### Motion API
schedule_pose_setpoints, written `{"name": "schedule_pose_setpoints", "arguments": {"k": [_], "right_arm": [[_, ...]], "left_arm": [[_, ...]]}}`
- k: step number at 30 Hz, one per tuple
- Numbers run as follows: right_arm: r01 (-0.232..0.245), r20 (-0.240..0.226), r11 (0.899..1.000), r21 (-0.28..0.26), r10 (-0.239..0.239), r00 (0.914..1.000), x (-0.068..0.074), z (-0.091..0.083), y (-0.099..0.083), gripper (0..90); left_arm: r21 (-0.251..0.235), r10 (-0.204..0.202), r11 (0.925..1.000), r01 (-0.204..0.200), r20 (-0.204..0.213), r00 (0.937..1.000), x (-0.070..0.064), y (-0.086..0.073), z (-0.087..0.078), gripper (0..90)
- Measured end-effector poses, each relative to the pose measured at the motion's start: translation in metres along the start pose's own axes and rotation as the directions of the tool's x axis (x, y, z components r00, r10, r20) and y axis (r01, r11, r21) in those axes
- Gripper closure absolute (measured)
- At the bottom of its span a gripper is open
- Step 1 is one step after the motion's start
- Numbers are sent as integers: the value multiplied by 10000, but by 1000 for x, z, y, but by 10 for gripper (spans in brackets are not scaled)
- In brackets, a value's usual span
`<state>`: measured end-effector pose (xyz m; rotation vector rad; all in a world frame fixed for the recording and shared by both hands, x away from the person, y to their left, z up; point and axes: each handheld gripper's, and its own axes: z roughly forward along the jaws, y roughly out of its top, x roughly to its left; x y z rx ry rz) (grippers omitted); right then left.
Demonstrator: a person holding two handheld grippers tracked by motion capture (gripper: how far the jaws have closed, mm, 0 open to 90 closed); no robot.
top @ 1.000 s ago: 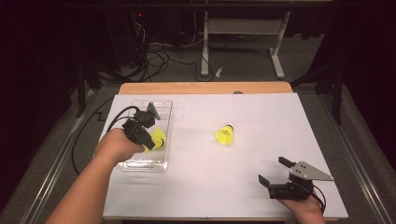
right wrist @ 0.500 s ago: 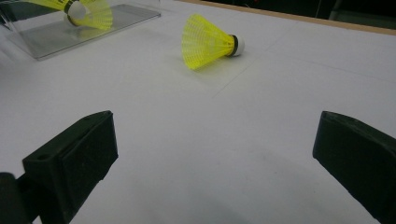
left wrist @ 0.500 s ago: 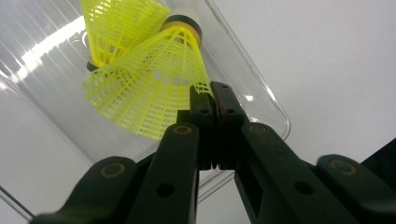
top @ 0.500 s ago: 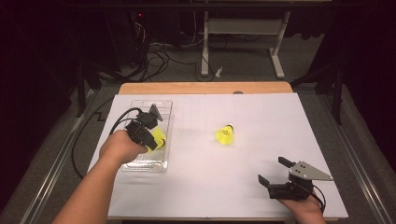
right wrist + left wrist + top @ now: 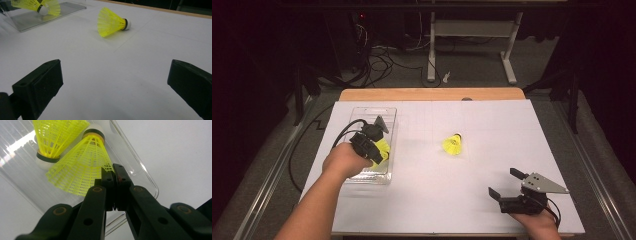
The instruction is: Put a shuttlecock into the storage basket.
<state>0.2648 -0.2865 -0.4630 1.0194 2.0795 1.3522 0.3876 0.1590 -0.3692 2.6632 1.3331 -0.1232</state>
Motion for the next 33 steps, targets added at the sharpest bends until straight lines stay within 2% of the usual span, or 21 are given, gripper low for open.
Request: {"name": "schedule_pose_setpoints", "arguments": {"k": [22, 33], "right_arm": [[4, -25, 10000, -7, -4, 10000, 0, 0, 0, 8], [-4, -44, 10000, 10, 5, 10000, 0, 0, 0, 8]], "left_arm": [[129, 171, 9998, -172, 72, 9998, -6, 3, 11, 880], [253, 68, 9997, -77, 377, 9993, -2, -2, 18, 873]]}}
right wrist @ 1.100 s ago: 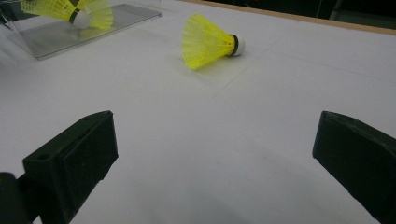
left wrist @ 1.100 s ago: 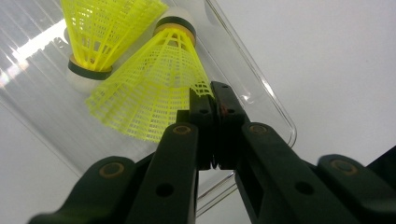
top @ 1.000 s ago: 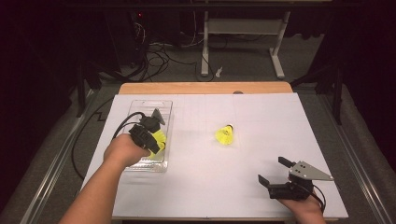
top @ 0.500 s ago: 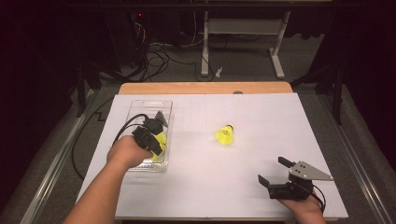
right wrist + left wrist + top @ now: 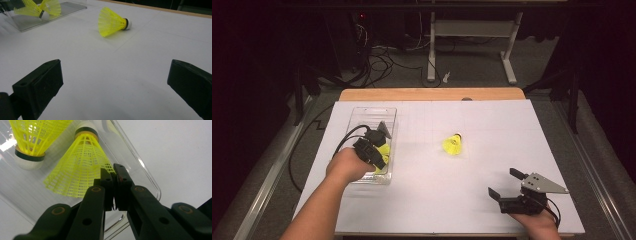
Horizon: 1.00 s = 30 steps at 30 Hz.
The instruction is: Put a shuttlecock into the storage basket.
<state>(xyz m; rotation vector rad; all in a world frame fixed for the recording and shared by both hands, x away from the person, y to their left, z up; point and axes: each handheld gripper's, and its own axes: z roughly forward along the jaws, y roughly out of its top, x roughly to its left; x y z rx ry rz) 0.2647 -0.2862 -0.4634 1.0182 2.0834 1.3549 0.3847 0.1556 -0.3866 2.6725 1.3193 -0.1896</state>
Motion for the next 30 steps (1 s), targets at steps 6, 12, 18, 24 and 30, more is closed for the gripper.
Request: {"name": "schedule_pose_setpoints", "arguments": {"k": [6, 12, 18, 24, 30], "right_arm": [[10, 0, 10000, 25, -10, 10000, 1, 1, 0, 8], [13, -8, 10000, 16, -13, 10000, 1, 1, 0, 8], [-11, -5, 10000, 13, 11, 10000, 0, 0, 0, 8], [0, 1, 10000, 11, 0, 10000, 0, 0, 0, 8], [11, 1, 10000, -2, -11, 10000, 1, 0, 0, 8]], "left_arm": [[87, 47, 10000, -47, 2, 10000, -1, -1, 2, 856], [140, 81, 9999, -83, 80, 9999, -2, -1, 1, 822], [188, 18, 9998, -21, 141, 9999, -2, -2, -2, 777], [251, 4, 9997, -8, 155, 9999, -2, -3, -3, 731], [352, -29, 9994, 24, 144, 9999, -2, -4, -5, 674]]}}
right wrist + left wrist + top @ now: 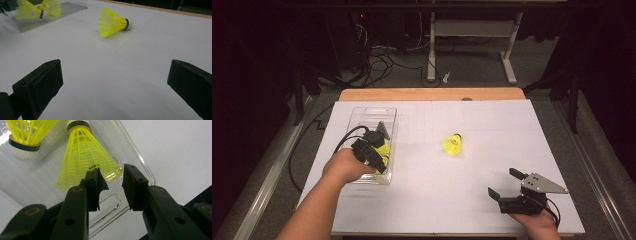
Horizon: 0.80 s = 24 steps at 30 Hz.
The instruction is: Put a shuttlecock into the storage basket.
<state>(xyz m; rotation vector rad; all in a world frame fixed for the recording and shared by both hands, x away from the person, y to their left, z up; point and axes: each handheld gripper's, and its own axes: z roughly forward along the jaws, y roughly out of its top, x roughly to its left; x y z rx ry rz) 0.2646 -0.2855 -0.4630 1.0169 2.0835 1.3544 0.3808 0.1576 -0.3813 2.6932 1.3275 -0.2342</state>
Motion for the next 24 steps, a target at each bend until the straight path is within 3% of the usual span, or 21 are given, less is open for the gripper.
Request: {"name": "schedule_pose_setpoints", "arguments": {"k": [24], "right_arm": [[-5, -12, 10000, -59, 5, 10000, 1, -1, 1, 8]], "left_arm": [[-83, -313, 9995, 313, 30, 9995, -2, -5, -13, 611]]}}
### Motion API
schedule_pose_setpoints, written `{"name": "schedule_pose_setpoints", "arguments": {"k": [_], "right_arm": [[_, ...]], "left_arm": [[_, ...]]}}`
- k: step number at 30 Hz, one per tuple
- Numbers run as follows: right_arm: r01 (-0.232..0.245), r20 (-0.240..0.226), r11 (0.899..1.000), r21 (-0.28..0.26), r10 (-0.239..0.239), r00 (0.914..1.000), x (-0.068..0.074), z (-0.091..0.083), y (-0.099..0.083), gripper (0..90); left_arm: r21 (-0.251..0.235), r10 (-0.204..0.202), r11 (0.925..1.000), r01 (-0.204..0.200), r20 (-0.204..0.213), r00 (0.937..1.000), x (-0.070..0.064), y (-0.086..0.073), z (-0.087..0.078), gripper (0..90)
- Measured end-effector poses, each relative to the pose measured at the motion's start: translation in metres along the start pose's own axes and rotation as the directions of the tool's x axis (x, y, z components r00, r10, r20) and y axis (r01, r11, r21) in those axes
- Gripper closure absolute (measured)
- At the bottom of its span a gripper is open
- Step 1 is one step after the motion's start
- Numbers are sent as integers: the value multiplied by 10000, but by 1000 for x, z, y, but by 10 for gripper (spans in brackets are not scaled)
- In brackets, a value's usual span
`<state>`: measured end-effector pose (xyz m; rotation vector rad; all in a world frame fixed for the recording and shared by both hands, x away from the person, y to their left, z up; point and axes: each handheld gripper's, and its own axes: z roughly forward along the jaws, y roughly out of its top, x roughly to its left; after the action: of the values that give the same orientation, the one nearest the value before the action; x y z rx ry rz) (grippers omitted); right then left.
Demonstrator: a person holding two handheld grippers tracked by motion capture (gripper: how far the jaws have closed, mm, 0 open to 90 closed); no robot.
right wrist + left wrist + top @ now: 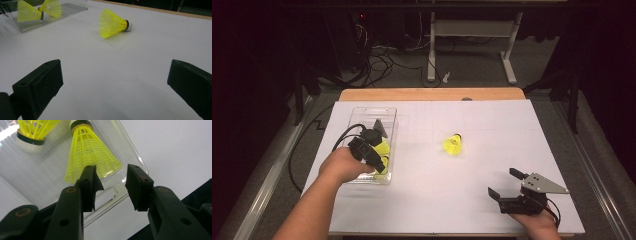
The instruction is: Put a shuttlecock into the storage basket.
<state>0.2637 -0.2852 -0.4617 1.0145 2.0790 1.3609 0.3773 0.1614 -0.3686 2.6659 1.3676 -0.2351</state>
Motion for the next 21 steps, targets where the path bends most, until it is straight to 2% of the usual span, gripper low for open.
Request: {"name": "schedule_pose_setpoints", "arguments": {"k": [8, 21], "right_arm": [[-23, 10, 10000, -4, 23, 10000, 0, 0, 0, 8], [-15, 13, 10000, -40, 15, 10000, -1, -1, 0, 8]], "left_arm": [[-147, 9, 9999, -11, -106, 9999, -3, 0, -13, 601], [-195, 22, 9998, -24, -141, 9999, -7, 2, -23, 552]]}}
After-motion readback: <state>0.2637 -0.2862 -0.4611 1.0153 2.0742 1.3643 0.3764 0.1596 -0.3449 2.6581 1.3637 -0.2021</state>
